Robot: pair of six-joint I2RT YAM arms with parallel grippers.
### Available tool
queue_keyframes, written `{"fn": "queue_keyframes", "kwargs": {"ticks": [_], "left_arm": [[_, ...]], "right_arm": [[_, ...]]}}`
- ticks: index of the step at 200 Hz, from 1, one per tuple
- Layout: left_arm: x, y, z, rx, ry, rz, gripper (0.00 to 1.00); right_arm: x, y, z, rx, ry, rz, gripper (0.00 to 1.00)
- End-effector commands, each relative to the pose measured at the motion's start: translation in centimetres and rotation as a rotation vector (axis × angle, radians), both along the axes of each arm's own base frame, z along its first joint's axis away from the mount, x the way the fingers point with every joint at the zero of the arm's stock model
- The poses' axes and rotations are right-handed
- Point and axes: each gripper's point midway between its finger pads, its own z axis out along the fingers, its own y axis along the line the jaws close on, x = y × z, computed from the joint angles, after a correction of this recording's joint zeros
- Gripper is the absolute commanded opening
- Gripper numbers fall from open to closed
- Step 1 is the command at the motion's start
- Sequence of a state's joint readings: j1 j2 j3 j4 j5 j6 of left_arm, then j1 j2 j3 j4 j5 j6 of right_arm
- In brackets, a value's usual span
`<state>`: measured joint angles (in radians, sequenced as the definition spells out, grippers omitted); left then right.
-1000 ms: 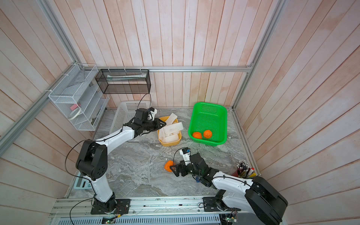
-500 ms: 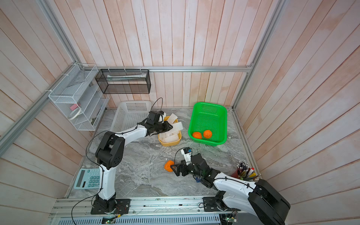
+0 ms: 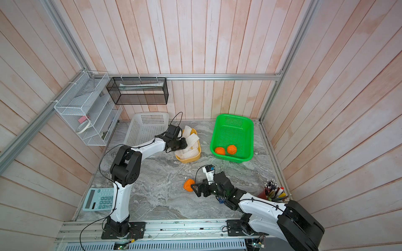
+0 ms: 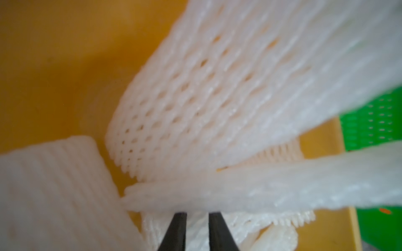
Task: Remove foam nets from oranges
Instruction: Adjust the foam net in the storage box, then pick up the orange from the center of the board.
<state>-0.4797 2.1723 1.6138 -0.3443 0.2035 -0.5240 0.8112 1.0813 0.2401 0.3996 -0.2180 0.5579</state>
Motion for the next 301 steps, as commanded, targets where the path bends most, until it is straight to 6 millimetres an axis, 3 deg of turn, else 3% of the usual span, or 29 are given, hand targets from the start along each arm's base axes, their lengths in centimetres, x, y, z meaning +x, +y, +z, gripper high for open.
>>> {"fn": "queue_keyframes", "kwargs": {"ticks": [1,19,45,102,148,173,193,227,301], "left_arm": [[-0.2,-0.5,1.0,-0.027,-0.01,-0.025,0.24],[-0.2,-1.9,4.5,-0.114,-0.067,-0.053,0.27],[-0.2,-2.3,8.8,-0.172,-0.137,-0.063,0.29],[-1.1,-2.6,15.1,-0.311,-0.243,-0.08,0.38],[-3.2,1.0,22.2,-0.43,-0.442,-0.038,0.63],[-5.5,3.6,24.8,-0.386,-0.548,-0.025,0.71],[-7.7,5.7,25.9,-0.336,-0.613,-0.011,0.8],[-10.7,9.1,25.2,-0.259,-0.649,0.037,0.96],[-14.8,14.3,21.6,-0.13,-0.59,0.128,0.97]], "right_arm": [[-0.1,0.3,-0.2,-0.006,0.015,0.005,0.97],[-0.2,0.4,-0.2,-0.006,0.015,0.008,0.97],[-0.3,0.2,-0.2,0.0,0.012,0.004,0.97],[-0.4,0.2,0.1,0.002,0.01,-0.007,0.97],[-0.8,0.8,-0.3,-0.057,-0.027,-0.002,0.98],[-1.2,1.2,-0.6,-0.079,-0.031,0.019,0.98],[-1.2,1.5,-1.0,-0.104,-0.032,0.022,0.98],[-0.6,1.8,-1.2,-0.123,-0.05,0.017,0.98],[0.1,4.1,-2.1,-0.162,-0.057,0.082,0.96]]}}
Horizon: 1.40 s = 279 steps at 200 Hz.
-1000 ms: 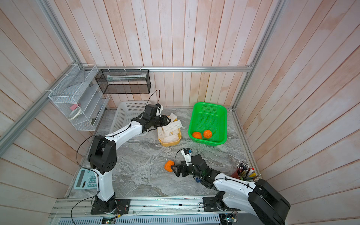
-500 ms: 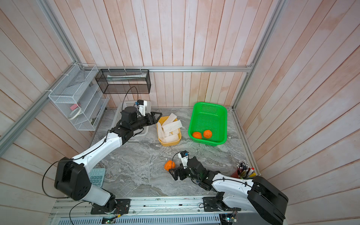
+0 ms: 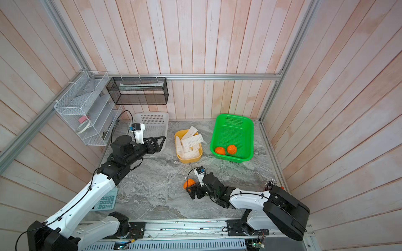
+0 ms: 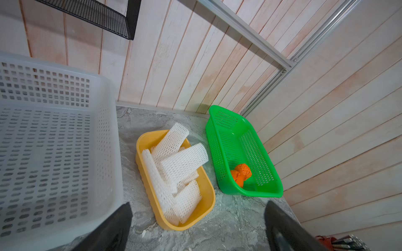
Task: Remove foam nets from oranges
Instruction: Pick up the orange from the center of the board, then place the orange in the basket.
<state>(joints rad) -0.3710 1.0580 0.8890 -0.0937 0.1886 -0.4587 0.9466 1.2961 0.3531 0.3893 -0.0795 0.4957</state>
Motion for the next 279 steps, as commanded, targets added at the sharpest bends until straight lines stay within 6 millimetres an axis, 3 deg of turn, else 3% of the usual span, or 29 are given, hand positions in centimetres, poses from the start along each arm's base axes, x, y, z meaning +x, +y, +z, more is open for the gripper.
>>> {"fn": "queue_keyframes", "kwargs": {"ticks": [1,28,84,105,136,159,188,232,256,279], "left_arm": [[-0.8,2.1,-2.1,0.062,0.041,0.066,0.97],[-1.4,3.4,-3.3,0.065,0.062,0.105,0.97],[-1.6,4.5,-5.3,0.096,0.105,0.139,0.97],[-1.4,5.0,-5.5,0.109,0.105,0.152,0.97],[-1.4,5.6,-5.3,0.139,0.095,0.157,0.97],[-1.3,6.3,-4.8,0.144,0.083,0.177,0.97],[-1.1,6.5,-3.6,0.121,0.052,0.184,0.97],[-0.9,5.5,-0.2,0.081,-0.027,0.14,0.97],[-1.1,5.1,2.4,0.091,-0.105,0.107,0.97],[-1.2,5.6,4.7,0.113,-0.177,0.129,1.0]], "right_arm": [[0.3,1.2,0.3,-0.002,-0.023,0.033,0.96],[0.6,2.1,0.4,-0.002,-0.032,0.056,0.91],[1.0,2.4,-1.0,-0.068,-0.01,0.055,0.62],[1.1,2.2,-0.8,-0.074,-0.014,0.047,0.63],[1.6,1.8,1.7,-0.05,-0.075,0.021,0.63],[2.7,0.9,5.4,-0.012,-0.161,-0.049,0.63],[5.3,-2.0,10.5,0.006,-0.271,-0.176,0.67],[11.8,-10.4,15.3,0.017,-0.28,-0.419,0.65],[15.0,-15.0,16.0,-0.027,-0.269,-0.542,0.65],[17.6,-18.3,14.8,-0.055,-0.215,-0.619,0.65]]}}
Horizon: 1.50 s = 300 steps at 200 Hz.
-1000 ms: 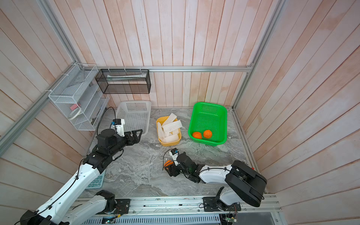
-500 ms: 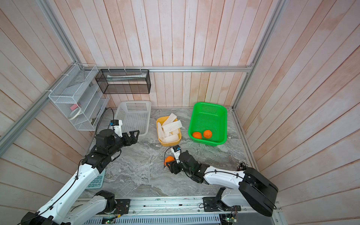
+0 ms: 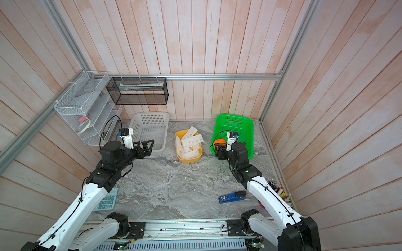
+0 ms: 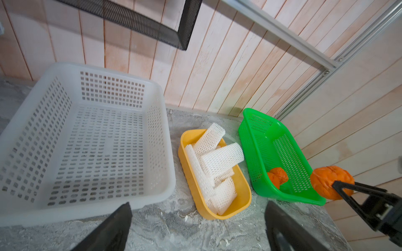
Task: Remove foam nets from oranges
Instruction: Place the orange in the basket.
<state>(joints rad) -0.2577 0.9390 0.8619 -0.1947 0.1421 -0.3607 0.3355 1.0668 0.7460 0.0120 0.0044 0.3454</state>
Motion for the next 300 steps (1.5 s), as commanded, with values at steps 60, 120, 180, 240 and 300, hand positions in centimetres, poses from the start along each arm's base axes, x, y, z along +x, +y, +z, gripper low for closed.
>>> {"fn": "queue_keyframes", "kwargs": {"ticks": [60,120,180,240,300], "left_arm": [[-0.5,1.0,6.5,0.096,-0.17,0.014,1.0],[-1.5,2.5,6.1,0.161,-0.166,0.063,1.0],[-2.3,3.5,5.1,0.196,-0.134,0.098,1.0],[-3.4,5.6,3.3,0.22,-0.118,0.189,1.0],[-4.1,9.5,-2.2,0.245,-0.11,0.398,1.0]], "right_arm": [[7.7,-5.5,-6.8,-0.016,0.2,-0.093,0.64],[13.6,-5.1,-11.4,0.004,0.279,-0.054,0.63],[16.0,-4.2,-15.2,-0.004,0.382,-0.004,0.67],[15.1,-5.4,-9.9,-0.038,0.239,-0.049,0.86],[8.8,-8.6,-2.2,-0.143,-0.036,-0.166,0.98]]}}
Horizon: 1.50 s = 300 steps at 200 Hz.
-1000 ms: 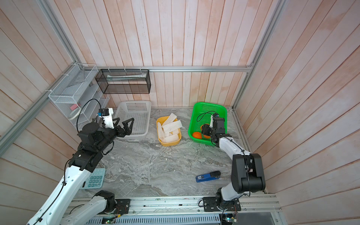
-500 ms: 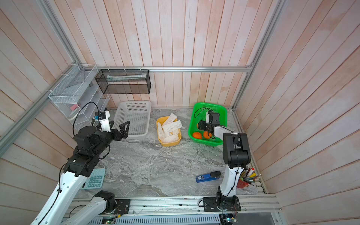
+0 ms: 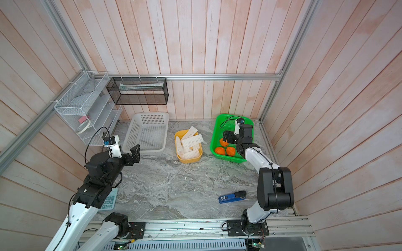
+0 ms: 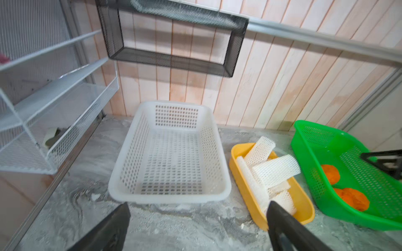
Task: Remove foam nets from oranges
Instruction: Place the orange in the basket, then reset both arms
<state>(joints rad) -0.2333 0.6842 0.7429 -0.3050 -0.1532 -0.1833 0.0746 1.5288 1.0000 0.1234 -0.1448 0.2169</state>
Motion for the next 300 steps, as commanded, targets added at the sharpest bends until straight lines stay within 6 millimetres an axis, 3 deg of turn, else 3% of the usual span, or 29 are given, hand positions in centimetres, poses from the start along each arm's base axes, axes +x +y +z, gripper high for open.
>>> {"fn": "queue_keyframes", "kwargs": {"ticks": [1,19,34,55,79,94,132,163,189,229,238,260,300], "left_arm": [[-0.2,2.5,-1.6,0.01,-0.043,0.135,1.0],[-0.2,4.3,-4.3,0.028,-0.052,0.237,1.0],[-0.1,5.7,-6.3,0.072,-0.076,0.319,1.0],[0.0,6.3,-6.2,0.182,-0.187,0.331,1.0],[-0.1,7.4,-6.8,0.156,-0.326,0.34,1.0],[0.2,8.4,-8.0,0.118,-0.325,0.359,1.0],[1.8,7.9,-10.4,0.156,-0.298,0.312,1.0],[2.8,7.1,-12.4,0.129,-0.275,0.268,1.0],[3.6,7.0,-12.5,0.127,-0.312,0.267,1.0],[6.3,5.1,-14.7,0.156,-0.276,0.146,1.0],[7.0,5.5,-15.5,0.146,-0.209,0.166,1.0],[9.3,7.1,-16.6,0.117,-0.117,0.224,1.0],[9.0,7.2,-16.2,0.11,-0.147,0.231,1.0]], "right_arm": [[-2.7,-2.5,1.9,-0.082,-0.117,-0.093,0.98],[-5.5,-4.3,3.1,-0.122,-0.21,-0.168,0.98],[-7.7,-5.7,2.7,-0.152,-0.247,-0.231,0.98],[-10.0,-6.8,1.4,-0.166,-0.305,-0.275,0.98],[-12.5,-8.4,-0.1,-0.21,-0.401,-0.352,0.98],[-13.3,-8.9,-0.6,-0.229,-0.427,-0.379,0.98],[-14.5,-9.3,-2.6,-0.245,-0.458,-0.391,0.98],[-14.8,-10.1,-2.9,-0.24,-0.505,-0.436,0.98],[-13.8,-10.3,-2.6,-0.22,-0.529,-0.419,0.98],[-11.7,-10.6,-5.1,-0.185,-0.483,-0.408,0.98],[-11.3,-10.4,-4.9,-0.19,-0.49,-0.394,0.98],[-9.4,-10.4,-6.6,-0.226,-0.346,-0.385,0.98],[-9.8,-10.3,-6.1,-0.23,-0.394,-0.389,0.98]]}}
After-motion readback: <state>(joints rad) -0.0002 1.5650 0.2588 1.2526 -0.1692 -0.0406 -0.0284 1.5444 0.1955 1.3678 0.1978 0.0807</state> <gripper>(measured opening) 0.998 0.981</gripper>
